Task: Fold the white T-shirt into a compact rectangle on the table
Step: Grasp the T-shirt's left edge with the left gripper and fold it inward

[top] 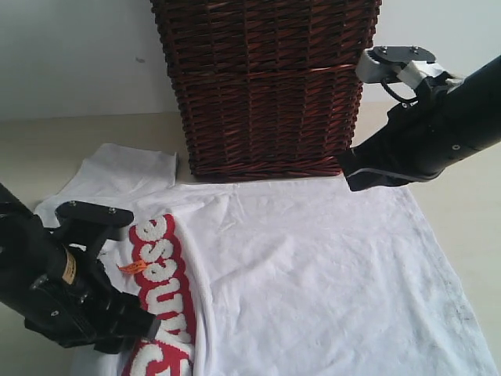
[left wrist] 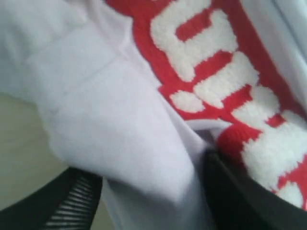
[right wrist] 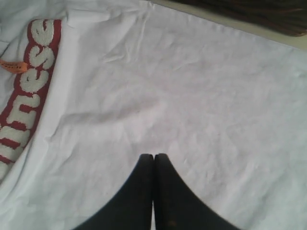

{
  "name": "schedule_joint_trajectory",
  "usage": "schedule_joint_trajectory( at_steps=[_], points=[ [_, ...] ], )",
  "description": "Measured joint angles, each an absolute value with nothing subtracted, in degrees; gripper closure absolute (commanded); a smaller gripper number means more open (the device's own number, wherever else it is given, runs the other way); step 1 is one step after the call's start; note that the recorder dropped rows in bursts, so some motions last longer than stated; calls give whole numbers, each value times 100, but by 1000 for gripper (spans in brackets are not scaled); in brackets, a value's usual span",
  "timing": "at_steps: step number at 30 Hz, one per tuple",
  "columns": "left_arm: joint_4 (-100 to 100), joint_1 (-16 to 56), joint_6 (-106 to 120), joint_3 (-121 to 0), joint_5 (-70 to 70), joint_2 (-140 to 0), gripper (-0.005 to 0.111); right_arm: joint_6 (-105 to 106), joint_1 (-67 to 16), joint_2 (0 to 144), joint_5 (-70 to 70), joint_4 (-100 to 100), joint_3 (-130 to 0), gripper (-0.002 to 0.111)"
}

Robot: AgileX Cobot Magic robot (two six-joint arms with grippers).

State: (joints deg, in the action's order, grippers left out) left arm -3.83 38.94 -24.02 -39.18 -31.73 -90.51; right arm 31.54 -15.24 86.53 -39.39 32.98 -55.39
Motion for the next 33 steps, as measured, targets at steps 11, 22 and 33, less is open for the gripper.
schedule_joint_trajectory(
  at_steps=[11, 22, 33],
  points=[
    [-1041, 3898, -2918, -4112, -3893, -8084, 42, 3546, -1524, 8653, -4072, 3515, -5539, 108],
    [-570, 3886, -2304, -3201, -4337, -8094, 56, 3581, -1524, 8653, -4072, 3549, -5539, 108],
    [304, 3886, -1748, -2890, -3086, -8739, 53, 3581, -1524, 8653, -4095, 3648, -5539, 108]
  ],
)
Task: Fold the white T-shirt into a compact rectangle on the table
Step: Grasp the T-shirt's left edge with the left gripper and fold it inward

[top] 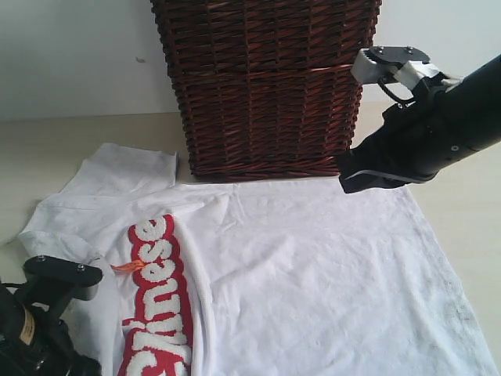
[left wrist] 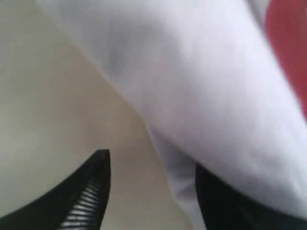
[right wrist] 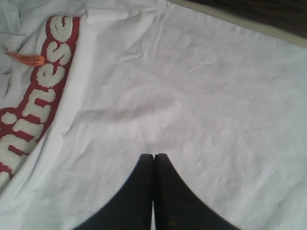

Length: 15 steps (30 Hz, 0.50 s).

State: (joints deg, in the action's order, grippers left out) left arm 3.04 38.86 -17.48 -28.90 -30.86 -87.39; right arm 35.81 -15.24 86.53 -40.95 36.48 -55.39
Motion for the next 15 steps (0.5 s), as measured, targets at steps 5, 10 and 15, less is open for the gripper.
schedule_joint_trajectory(
  at_steps=[5, 10, 15],
  points=[
    [473, 3886, -1748, -2879, -2350, -9064, 60, 3596, -1524, 8653, -4200, 3712, -5539, 108],
    [485, 3873, -1744, -2913, -2236, -9204, 95, 3652, -1524, 8653, -4212, 3773, -5539, 108],
    [408, 3836, -1712, -2976, -2348, -9332, 107, 3667, -1524, 8653, -4212, 3808, -5539, 108]
  ],
)
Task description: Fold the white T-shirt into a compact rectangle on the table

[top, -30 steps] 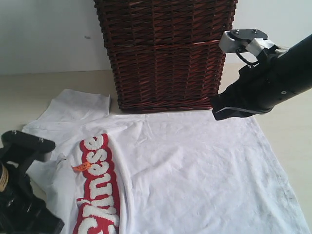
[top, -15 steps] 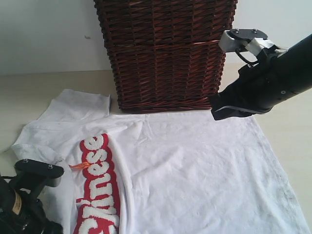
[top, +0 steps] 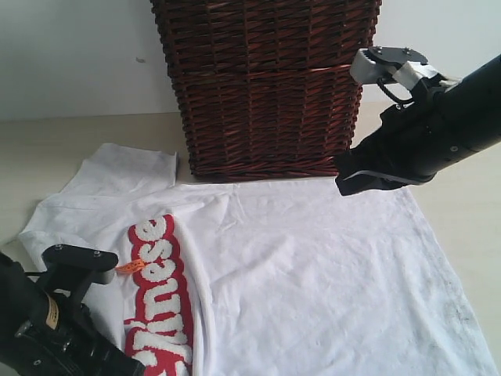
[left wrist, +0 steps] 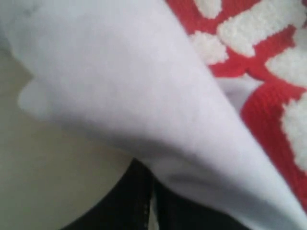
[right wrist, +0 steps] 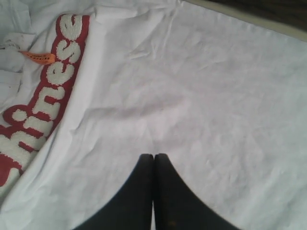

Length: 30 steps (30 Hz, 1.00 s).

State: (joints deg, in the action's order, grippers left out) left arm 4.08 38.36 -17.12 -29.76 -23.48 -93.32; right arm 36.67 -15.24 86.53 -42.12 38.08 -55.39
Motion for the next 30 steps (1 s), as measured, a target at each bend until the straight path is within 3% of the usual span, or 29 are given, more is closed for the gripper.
schedule_joint_trajectory(
  at_steps=[13, 30],
  points=[
    [-1197, 3737, -3273, -2889, -5134, -9233, 107, 3677, -1524, 8653, -4247, 3865, -5539, 108],
    [-1303, 3724, -3611, -2961, -6631, -7877, 107, 3689, -1524, 8653, -4276, 3876, -5539, 108]
  ],
)
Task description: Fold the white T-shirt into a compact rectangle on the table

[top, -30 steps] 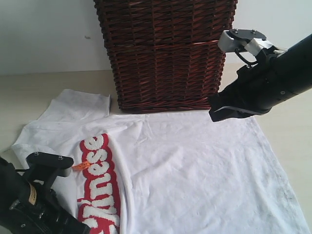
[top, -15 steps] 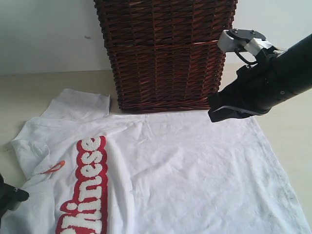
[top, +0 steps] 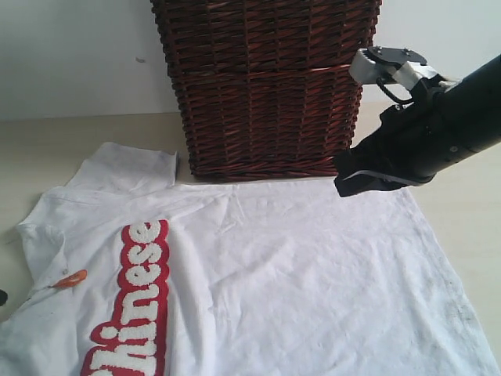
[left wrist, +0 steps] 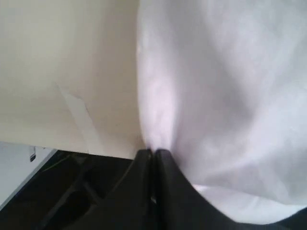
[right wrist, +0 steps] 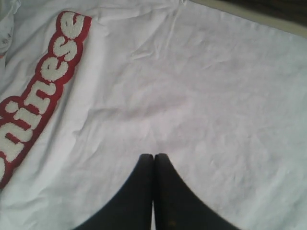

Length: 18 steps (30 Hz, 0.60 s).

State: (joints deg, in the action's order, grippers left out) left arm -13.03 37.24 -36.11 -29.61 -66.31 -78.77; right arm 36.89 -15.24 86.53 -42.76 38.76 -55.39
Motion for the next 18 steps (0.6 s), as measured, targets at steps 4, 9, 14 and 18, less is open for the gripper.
schedule_joint_trajectory(
  at_steps=[4, 9, 14, 18],
  points=[
    [-1266, 3724, -3622, -2986, -6842, -7032, 107, 3701, -1524, 8653, -4276, 3876, -5539, 108],
    [-1112, 3724, -3606, -3008, -6903, -5994, 107, 3748, -1524, 8653, -4251, 3876, -5539, 108],
    [-1084, 3724, -3349, -3018, -6961, -5491, 91, 3786, -1524, 8653, -4242, 3876, -5539, 108],
    [-1084, 3724, -2987, -3018, -6858, -5477, 54, 3820, -1524, 8653, -4242, 3876, -5539, 108]
  ],
)
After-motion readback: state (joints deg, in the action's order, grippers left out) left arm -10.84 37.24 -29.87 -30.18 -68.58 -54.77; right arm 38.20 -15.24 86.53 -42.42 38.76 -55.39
